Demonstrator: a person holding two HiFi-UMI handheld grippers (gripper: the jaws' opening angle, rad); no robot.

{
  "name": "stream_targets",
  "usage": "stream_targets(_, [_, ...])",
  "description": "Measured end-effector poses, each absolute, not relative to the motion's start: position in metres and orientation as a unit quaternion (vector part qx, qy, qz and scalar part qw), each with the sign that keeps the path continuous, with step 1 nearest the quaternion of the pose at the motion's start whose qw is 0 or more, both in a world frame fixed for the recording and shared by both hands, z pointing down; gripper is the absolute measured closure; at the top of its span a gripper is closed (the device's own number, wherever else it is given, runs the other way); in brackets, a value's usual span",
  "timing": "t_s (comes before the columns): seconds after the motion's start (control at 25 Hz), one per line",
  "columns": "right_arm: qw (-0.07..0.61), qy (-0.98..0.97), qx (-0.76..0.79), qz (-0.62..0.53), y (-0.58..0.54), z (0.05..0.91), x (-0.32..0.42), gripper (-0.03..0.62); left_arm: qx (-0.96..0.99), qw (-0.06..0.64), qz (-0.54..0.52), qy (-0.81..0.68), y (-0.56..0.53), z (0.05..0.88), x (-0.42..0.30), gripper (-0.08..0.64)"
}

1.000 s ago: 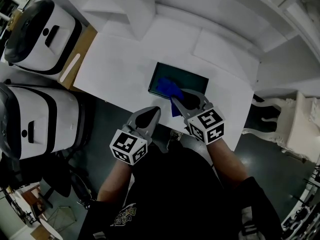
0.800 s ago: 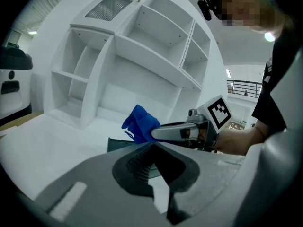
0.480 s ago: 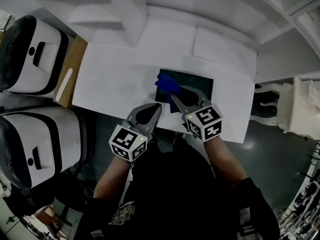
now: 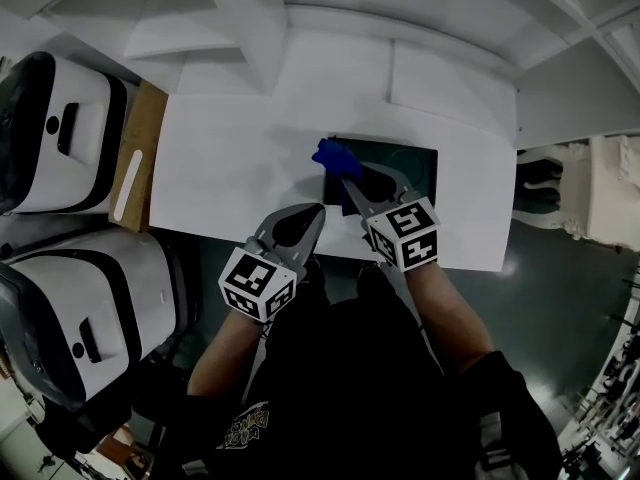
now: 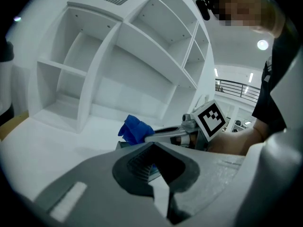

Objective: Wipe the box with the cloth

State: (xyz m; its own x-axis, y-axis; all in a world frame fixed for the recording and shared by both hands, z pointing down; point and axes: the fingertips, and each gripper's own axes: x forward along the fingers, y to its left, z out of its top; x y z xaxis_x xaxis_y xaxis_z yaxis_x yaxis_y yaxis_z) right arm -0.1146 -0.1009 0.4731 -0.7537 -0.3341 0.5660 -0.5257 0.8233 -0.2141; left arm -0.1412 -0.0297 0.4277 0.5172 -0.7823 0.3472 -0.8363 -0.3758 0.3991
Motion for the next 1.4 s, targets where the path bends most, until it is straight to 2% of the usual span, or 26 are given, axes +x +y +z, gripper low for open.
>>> stream_targets(0.64, [0.289, -0.893, 0.295, 0.18, -0.127, 0.507, -0.142, 0.474, 0.844, 0.275, 0.073, -0.454, -0.031, 0.438, -0.172, 0.56])
stream_targets(1.4, [0.34, -0.859, 0.34, 0.174, -0.15, 0.533, -0.137, 0.474, 0.856, 0.283, 0.08, -0.425, -0.046, 0.445, -0.177, 0.56])
